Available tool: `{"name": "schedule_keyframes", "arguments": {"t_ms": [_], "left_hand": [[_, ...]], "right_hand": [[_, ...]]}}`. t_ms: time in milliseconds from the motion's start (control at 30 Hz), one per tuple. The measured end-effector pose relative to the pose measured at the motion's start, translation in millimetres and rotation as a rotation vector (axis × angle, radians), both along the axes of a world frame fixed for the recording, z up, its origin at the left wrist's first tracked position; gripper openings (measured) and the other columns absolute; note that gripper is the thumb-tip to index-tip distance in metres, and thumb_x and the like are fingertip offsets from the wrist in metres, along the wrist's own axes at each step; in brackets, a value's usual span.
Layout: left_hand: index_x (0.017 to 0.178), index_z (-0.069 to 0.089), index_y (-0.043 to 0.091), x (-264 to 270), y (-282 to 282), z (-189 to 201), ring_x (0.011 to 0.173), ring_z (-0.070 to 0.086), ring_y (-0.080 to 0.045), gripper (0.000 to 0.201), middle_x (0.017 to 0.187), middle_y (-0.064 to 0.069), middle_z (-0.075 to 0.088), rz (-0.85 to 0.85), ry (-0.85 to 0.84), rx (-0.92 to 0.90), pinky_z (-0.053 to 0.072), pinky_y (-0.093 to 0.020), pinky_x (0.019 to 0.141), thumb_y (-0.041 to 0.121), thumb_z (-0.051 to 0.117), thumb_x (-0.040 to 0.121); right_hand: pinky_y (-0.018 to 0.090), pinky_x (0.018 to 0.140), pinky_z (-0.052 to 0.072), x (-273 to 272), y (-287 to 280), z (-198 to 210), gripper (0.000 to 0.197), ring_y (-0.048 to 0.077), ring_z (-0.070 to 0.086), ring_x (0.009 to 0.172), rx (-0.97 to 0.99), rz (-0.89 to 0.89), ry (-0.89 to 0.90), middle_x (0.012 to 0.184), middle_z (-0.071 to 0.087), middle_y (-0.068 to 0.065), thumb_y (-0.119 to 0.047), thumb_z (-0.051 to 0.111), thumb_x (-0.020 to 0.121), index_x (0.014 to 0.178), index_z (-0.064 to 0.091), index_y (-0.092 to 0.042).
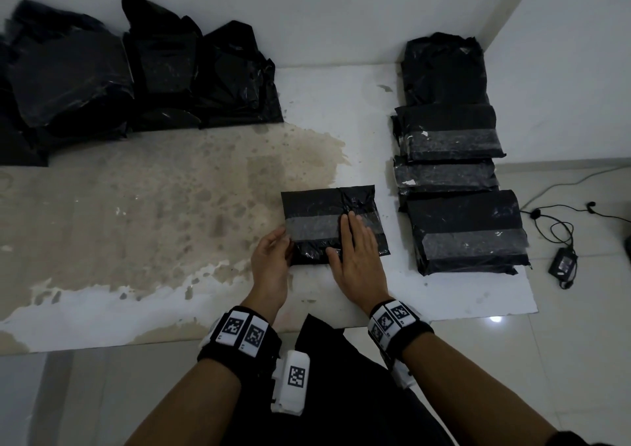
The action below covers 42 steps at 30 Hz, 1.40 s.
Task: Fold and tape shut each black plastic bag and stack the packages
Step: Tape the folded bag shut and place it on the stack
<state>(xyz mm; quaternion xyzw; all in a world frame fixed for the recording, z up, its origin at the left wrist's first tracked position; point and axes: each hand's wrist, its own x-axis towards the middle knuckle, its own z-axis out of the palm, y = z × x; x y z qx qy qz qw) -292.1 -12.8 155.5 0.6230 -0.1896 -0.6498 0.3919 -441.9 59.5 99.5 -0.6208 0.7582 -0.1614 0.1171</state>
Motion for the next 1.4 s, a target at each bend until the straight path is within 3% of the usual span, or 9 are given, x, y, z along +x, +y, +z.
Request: {"name": "schedule_keyframes", "arguments": {"t_ms": [300,433,567,700,833,1000,1133,1267,1400], "left_hand": [[0.083,0.076,0.022,1.6,2.1,-0.1,0.090,0.070,-0.018,0.021,0.093,-0.003,0.076,-0.127,-0.221,-0.026,0.057,-0.035,0.085,0.011,0.064,0.095],[0.069,0.066,0.020,0.4,1.7,3.9,0.068,0.055,-0.013,0.032,0.069,0.005,0.063,-0.303,-0.428,-0.122,0.045,-0.027,0.065,0.020,0.056,0.100],[0.058,0.050,0.014,-1.3,6.3,5.1,0.054,0.040,-0.009,0.044,0.049,0.012,0.046,-0.361,-0.468,-0.136,0.033,-0.021,0.053,0.022,0.058,0.101],[0.080,0.073,0.021,-1.7,3.4,7.9,0.076,0.061,-0.005,0.020,0.077,0.013,0.068,-0.234,-0.370,-0.088,0.046,-0.017,0.067,0.017,0.065,0.098],[0.076,0.070,0.028,-3.8,4.5,5.6,0.073,0.059,-0.001,0.024,0.074,0.017,0.066,-0.207,-0.386,-0.097,0.046,-0.015,0.066,0.014,0.066,0.096],[0.080,0.072,0.006,-0.3,-6.0,2.3,0.072,0.058,-0.015,0.024,0.072,0.000,0.066,-0.315,-0.462,-0.126,0.047,-0.030,0.068,0.025,0.065,0.094],[0.073,0.072,0.019,-1.6,-28.7,0.2,0.076,0.064,-0.018,0.024,0.074,0.000,0.071,-0.352,-0.513,-0.163,0.057,-0.041,0.078,0.025,0.066,0.096],[0.081,0.073,0.018,-6.5,-37.4,-3.5,0.084,0.065,-0.016,0.017,0.078,0.010,0.069,-0.324,-0.480,-0.145,0.057,-0.036,0.086,0.016,0.065,0.096],[0.079,0.072,0.020,-5.0,-32.8,-9.2,0.083,0.066,-0.016,0.019,0.085,0.001,0.073,-0.273,-0.438,-0.175,0.056,-0.032,0.080,0.013,0.065,0.096]], "right_hand": [[0.040,0.127,0.009,0.3,0.1,-0.3,0.069,0.029,0.016,0.155,-0.008,-0.005,0.019,0.167,0.019,0.017,-0.046,0.028,0.106,0.160,0.019,-0.003],[0.040,0.127,0.009,0.1,-0.4,-0.1,0.070,0.028,0.015,0.156,0.002,-0.004,0.020,0.167,0.018,0.016,-0.047,0.028,0.106,0.160,0.018,-0.004],[0.041,0.127,0.010,0.6,-0.4,-0.4,0.069,0.028,0.014,0.156,0.001,-0.002,0.022,0.167,0.017,0.015,-0.047,0.027,0.107,0.160,0.017,-0.004],[0.041,0.127,0.009,0.3,-0.2,0.5,0.070,0.028,0.014,0.156,0.003,0.000,0.028,0.167,0.017,0.016,-0.048,0.027,0.107,0.160,0.017,-0.004],[0.040,0.127,0.009,1.0,-0.5,0.1,0.070,0.028,0.015,0.156,0.004,-0.002,0.025,0.167,0.018,0.016,-0.048,0.028,0.107,0.160,0.018,-0.004],[0.040,0.127,0.008,-0.1,-0.2,-0.1,0.070,0.028,0.013,0.156,0.014,-0.004,0.023,0.167,0.017,0.015,-0.048,0.027,0.107,0.160,0.018,-0.004],[0.038,0.127,0.006,0.4,-0.1,1.0,0.070,0.027,0.013,0.156,0.017,0.001,0.022,0.168,0.017,0.014,-0.049,0.025,0.106,0.160,0.018,-0.004],[0.038,0.127,0.007,0.9,-0.3,2.2,0.070,0.028,0.015,0.155,0.008,-0.009,0.016,0.167,0.019,0.015,-0.049,0.028,0.106,0.160,0.019,-0.004],[0.040,0.126,0.011,0.8,0.2,2.7,0.070,0.029,0.016,0.155,-0.001,-0.010,0.020,0.167,0.020,0.016,-0.048,0.029,0.106,0.159,0.020,-0.003]]}}
